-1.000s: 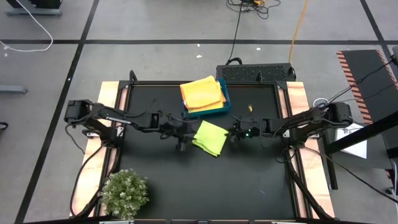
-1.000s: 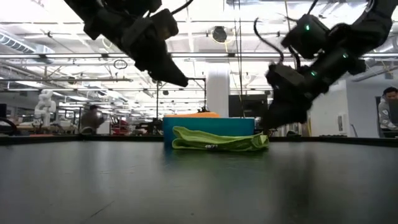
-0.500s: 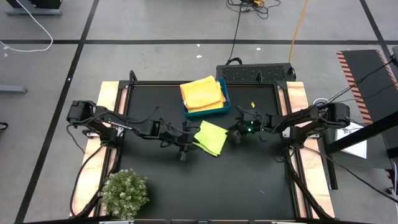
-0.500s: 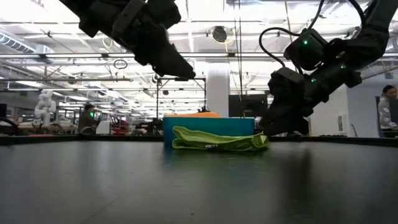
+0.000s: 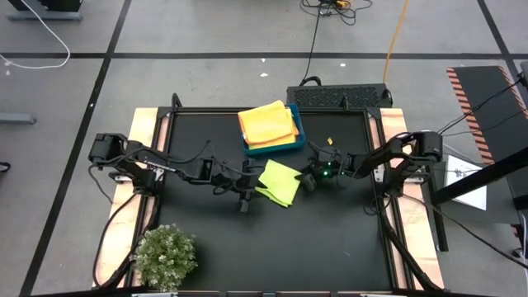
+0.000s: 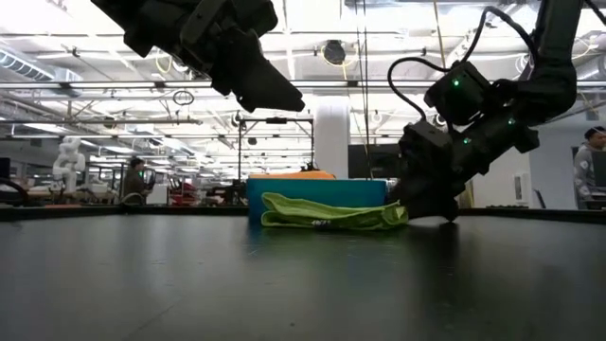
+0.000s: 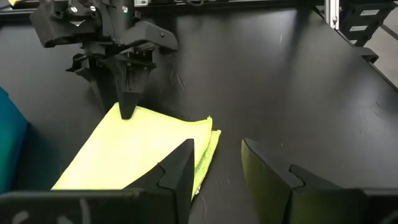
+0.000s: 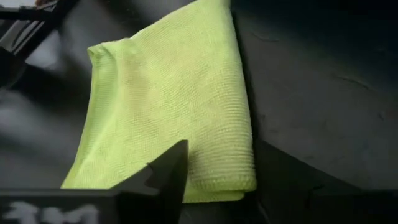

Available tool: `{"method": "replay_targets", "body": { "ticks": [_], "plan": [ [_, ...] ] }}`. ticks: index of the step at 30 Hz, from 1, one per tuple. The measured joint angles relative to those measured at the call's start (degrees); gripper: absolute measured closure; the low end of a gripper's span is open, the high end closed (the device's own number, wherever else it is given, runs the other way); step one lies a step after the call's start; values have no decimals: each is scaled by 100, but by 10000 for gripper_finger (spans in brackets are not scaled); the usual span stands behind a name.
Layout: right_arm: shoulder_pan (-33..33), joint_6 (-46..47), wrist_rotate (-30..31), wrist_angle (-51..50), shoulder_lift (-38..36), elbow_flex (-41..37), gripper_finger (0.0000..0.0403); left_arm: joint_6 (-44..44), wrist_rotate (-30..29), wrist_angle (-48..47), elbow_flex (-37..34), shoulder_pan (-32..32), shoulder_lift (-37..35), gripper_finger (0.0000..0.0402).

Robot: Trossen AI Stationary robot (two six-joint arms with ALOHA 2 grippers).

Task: Fold microfiber towels
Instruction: Put the green microfiber towel into the blue bin

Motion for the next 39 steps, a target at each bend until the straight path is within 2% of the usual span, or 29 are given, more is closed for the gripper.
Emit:
{"method": "replay_targets", "body": {
  "ticks": [2, 7, 8, 14, 16, 23, 28, 33, 39],
  "plan": [
    [0, -113, -55, -36, -64, -8, 259, -11, -1, -7, 1, 5, 0, 266],
    [4, -563, -121, -3, -248, -9, 376, -8, -5, -70, -1, 132, 0, 266],
    [24, -751, -118, 66, -277, -9, 389, 7, -4, -130, 0, 188, 0, 266],
    [342, -1306, -83, 542, -472, -9, 399, 1, -1, -349, -3, 795, 250, 259],
    [443, -1503, -68, 509, -497, 28, 399, 101, 105, -97, -2, 1012, 355, 246],
    [688, -1891, -44, 38, -494, 297, 401, 292, 965, 693, 12, 1559, 741, 151],
    [860, -2163, -54, -36, -497, 553, 402, 443, 1253, 584, 320, 1658, 1245, 97],
    [1122, -2394, -65, -532, -498, 918, 402, 796, 1435, 568, 723, 1568, 1603, 90],
    [1383, -2549, -37, -1175, -496, 1286, 402, 1308, 2176, -62, 1377, 1484, 1740, 102]
  ]
}}
